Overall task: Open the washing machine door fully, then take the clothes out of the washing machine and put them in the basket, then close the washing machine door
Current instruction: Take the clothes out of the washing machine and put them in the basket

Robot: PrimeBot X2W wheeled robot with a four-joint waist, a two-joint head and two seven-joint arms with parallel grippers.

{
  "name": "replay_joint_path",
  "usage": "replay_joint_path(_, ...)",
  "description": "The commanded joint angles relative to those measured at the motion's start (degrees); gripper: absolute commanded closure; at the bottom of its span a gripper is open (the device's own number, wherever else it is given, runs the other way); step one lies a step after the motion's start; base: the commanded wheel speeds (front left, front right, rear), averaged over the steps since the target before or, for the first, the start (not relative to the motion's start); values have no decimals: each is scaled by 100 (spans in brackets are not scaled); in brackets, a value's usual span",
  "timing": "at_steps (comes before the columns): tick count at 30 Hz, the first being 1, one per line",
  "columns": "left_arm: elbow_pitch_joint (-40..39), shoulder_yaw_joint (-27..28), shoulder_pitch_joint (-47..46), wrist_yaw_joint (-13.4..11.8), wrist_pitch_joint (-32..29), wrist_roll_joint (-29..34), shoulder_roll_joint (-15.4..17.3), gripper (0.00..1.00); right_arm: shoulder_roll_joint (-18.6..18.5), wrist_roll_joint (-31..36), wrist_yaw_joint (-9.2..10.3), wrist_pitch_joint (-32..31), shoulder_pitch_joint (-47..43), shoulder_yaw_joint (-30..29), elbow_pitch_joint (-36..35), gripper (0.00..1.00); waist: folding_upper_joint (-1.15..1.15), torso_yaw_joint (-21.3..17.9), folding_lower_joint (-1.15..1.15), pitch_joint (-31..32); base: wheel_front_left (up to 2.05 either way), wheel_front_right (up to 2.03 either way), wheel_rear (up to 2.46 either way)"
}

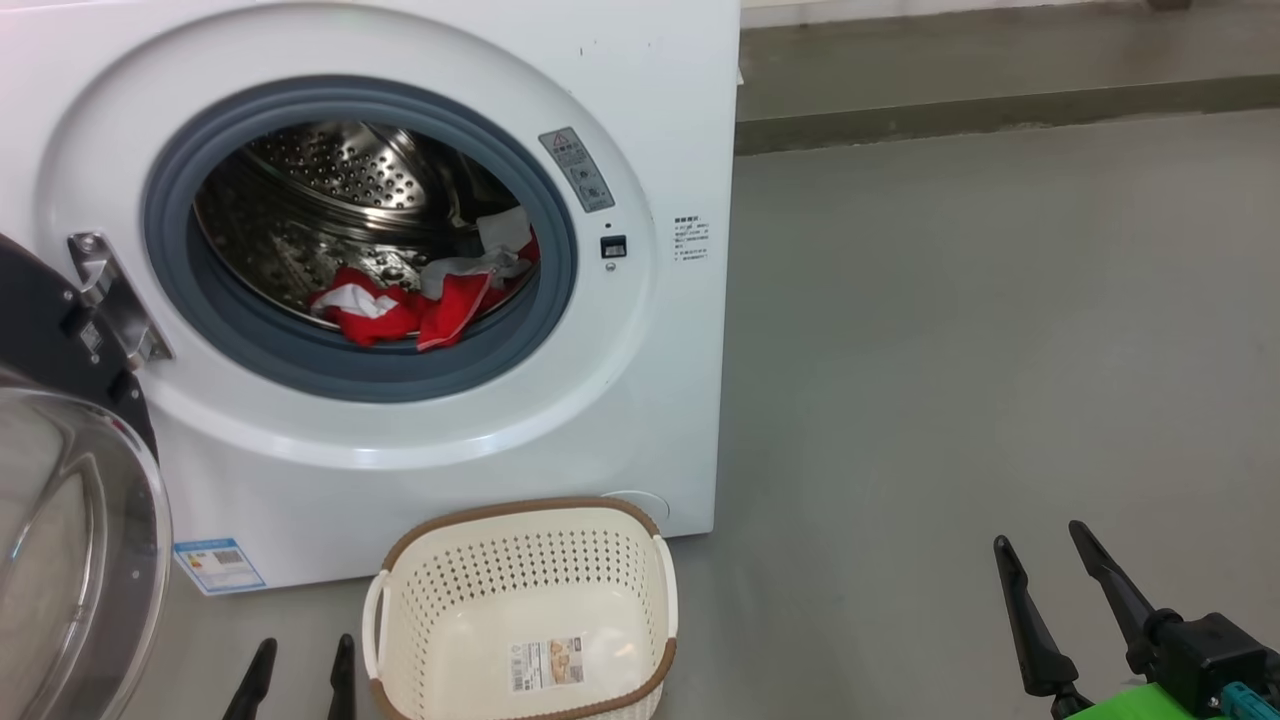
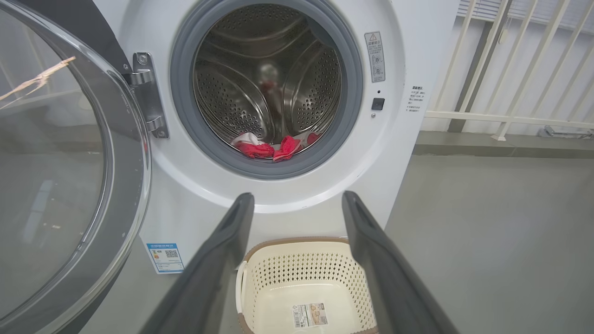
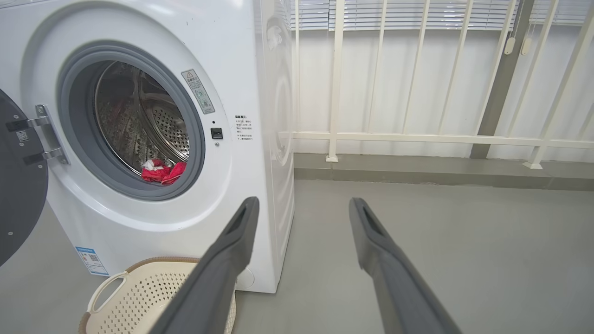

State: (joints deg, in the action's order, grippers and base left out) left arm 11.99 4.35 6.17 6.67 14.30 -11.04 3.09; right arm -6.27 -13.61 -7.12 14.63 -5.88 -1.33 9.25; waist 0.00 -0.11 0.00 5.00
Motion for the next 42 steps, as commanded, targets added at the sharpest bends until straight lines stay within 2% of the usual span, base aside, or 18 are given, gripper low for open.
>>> replay_joint_path(1, -96, 224, -124, 39, 70, 62, 52, 0, -105, -14, -36, 37, 151, 115, -131, 0, 0, -3, 0, -3, 117, -117, 0)
replay_joint_path(9, 5, 228, -170, 51, 70, 26, 37, 0, -102, -50, -36, 37, 169, 228, -97, 0, 0, -6, 0, -26, 171, -171, 0)
replay_joint_path(14, -68, 112, -195, 72, 70, -359, 18, 0, -91, -66, -36, 37, 188, 258, -80, 0, 0, -1, 0, -42, 184, -184, 0)
replay_joint_path(19, -125, 111, -178, 76, 70, -338, 61, 0, -76, -55, -36, 37, 205, 256, -87, 0, 0, -18, 0, -52, 116, -116, 0)
replay_joint_path(42, -113, 231, -155, 80, 70, -136, 28, 0, 7, -72, -36, 37, 226, 297, -101, 0, 0, -39, 0, -32, 11, -11, 0)
